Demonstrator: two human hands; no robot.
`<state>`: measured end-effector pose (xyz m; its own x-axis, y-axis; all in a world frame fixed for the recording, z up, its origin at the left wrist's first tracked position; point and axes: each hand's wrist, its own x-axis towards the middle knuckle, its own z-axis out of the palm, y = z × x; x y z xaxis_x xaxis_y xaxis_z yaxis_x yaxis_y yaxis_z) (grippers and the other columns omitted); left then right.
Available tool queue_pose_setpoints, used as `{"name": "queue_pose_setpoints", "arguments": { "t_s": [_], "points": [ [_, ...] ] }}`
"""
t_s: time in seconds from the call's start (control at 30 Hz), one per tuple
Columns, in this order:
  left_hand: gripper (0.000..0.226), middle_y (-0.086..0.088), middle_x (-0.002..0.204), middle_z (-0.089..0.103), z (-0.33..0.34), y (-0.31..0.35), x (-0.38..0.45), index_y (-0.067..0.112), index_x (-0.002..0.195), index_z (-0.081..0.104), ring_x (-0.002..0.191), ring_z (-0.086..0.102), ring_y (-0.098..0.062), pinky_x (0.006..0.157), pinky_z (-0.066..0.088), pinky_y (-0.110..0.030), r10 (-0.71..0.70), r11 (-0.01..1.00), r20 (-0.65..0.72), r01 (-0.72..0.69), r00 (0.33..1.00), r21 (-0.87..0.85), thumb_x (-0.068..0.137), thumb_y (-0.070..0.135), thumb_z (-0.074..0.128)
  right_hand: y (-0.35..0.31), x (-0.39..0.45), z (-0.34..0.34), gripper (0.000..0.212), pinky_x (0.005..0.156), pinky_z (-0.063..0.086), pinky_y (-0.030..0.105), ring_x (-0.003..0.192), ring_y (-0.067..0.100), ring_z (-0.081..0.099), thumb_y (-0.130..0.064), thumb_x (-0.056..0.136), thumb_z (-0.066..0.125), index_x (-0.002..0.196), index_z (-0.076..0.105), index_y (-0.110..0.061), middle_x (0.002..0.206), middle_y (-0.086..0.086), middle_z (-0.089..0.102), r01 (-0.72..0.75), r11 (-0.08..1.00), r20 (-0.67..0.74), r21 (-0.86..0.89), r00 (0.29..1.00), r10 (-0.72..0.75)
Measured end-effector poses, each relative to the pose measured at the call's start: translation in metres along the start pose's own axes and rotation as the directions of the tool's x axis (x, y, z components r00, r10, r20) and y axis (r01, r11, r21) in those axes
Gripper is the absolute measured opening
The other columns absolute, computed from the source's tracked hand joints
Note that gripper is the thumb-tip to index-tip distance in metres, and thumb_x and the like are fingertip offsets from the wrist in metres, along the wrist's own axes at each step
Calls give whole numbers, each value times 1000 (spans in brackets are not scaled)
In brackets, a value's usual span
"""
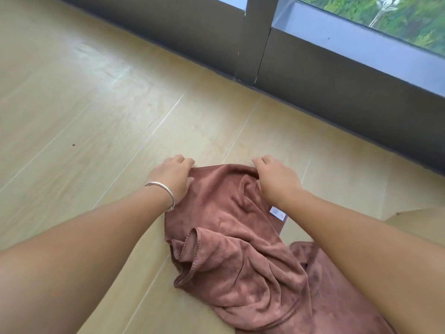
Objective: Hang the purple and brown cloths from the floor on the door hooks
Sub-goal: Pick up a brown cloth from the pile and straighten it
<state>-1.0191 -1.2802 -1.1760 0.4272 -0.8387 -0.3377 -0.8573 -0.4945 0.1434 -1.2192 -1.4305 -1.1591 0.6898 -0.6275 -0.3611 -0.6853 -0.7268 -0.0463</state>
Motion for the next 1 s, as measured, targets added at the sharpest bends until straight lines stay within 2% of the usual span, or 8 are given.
{"name": "queue_pose_setpoints", "arguments": {
  "t_s": [0.23,0.33,0.43,0.47,0.57,0.63,0.8,1.0],
  "points": [
    [27,0,115,56,-9,2,3,22,114,58,105,56,-25,77,43,-33,-28,998,54,25,998,52,92,36,57,-3,0,-11,20,70,31,31,101,26,55,-14,84,53,101,62,-21,104,3,59,17,972,-26,-233,999,-23],
    [21,2,109,56,-22,-2,-4,24,107,58,103,56,-23,70,38,-30,-13,999,42,11,999,47,92,38,55,-9,-7,-18,14,71,34,32,99,26,52,-14,83,55,95,60,-19,101,3,56,69,985,-57,-159,995,-79],
    [2,6,97,60,-42,-13,-27,30,91,53,90,59,-23,63,35,-29,-20,999,-29,19,999,-32,91,32,54,-22,-21,-33,11,60,39,32,85,29,55,-8,85,50,86,49,-19,91,2,52,122,992,-91,-43,988,-126],
    [4,7,92,60,-50,-16,-38,32,87,53,86,59,-23,60,33,-29,-29,998,-79,24,996,-56,90,31,54,-28,-28,-40,14,56,37,33,79,30,55,-6,86,49,83,45,-19,87,2,50,132,991,-113,-29,984,-135],
    [8,7,92,59,-78,-27,-79,31,93,59,82,60,-24,58,32,-29,-54,995,-185,37,981,-95,92,36,52,-50,-53,-67,11,51,33,33,67,32,53,-10,89,51,85,43,-17,81,3,49,150,989,-168,-19,974,-151],
    [15,5,91,56,-100,-37,-111,29,99,62,81,60,-25,59,34,-30,-71,993,-182,52,981,-106,94,38,51,-66,-71,-92,5,52,38,34,68,33,55,-18,95,49,90,47,-17,84,3,52,184,983,-175,-17,967,-184],
    [19,9,82,46,-168,-74,-196,30,99,67,85,59,-23,62,37,-29,-199,971,-143,175,970,-163,94,42,53,-107,-113,-173,23,61,44,36,78,33,59,-35,99,44,99,53,-14,92,5,57,277,960,-138,-48,950,-281],
    [17,5,88,60,-267,-111,-292,29,95,71,93,58,-22,59,35,-29,-347,933,-225,311,910,-179,93,35,56,-166,-158,-279,29,63,45,34,76,30,58,-40,100,42,94,54,-15,89,2,59,406,908,-93,-100,905,-415]
  ]
}}
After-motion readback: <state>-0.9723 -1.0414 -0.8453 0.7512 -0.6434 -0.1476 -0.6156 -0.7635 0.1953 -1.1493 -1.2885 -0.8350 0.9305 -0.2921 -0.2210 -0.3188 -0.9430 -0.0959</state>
